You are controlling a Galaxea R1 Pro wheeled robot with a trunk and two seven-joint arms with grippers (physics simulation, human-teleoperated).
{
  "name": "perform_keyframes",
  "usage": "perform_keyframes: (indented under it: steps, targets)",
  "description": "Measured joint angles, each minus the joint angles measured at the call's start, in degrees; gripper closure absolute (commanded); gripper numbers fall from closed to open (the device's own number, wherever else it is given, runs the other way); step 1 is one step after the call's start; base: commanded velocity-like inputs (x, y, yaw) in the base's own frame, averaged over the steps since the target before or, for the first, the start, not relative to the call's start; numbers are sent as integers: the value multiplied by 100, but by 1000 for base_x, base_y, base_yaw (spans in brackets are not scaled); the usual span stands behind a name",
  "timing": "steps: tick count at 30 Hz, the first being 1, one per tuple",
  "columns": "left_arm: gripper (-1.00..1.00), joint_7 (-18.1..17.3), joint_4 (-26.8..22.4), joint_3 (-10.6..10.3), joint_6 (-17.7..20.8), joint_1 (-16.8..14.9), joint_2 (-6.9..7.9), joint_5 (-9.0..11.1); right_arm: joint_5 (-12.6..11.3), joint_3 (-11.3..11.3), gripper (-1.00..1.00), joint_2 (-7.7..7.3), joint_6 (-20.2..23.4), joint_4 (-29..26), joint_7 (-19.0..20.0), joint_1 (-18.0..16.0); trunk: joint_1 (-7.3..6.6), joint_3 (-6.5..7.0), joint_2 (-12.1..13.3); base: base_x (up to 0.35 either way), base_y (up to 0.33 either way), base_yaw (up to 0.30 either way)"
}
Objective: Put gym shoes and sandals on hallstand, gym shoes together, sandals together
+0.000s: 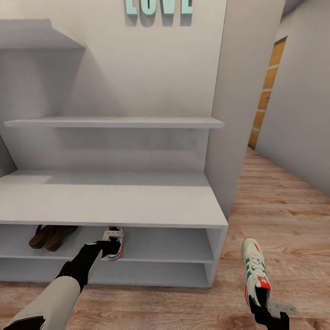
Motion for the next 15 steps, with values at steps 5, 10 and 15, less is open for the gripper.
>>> perform_keyframes:
  steps: [5, 10, 15]
  targets:
    - [100, 0, 2, 0, 0, 10, -4, 0, 0, 0, 100, 0, 0, 0, 0, -1, 0, -2, 0, 0, 0, 0]
    - [100, 0, 8, 0, 0, 10, -13, -11, -3, 0, 100, 0, 0, 0, 0, -1, -2, -2, 0, 107, 0, 0]
    - [100, 0, 8, 0, 0, 13, -9, -17, -1, 1, 100, 0, 0, 0, 0, -1, -1, -2, 0, 136, 0, 0]
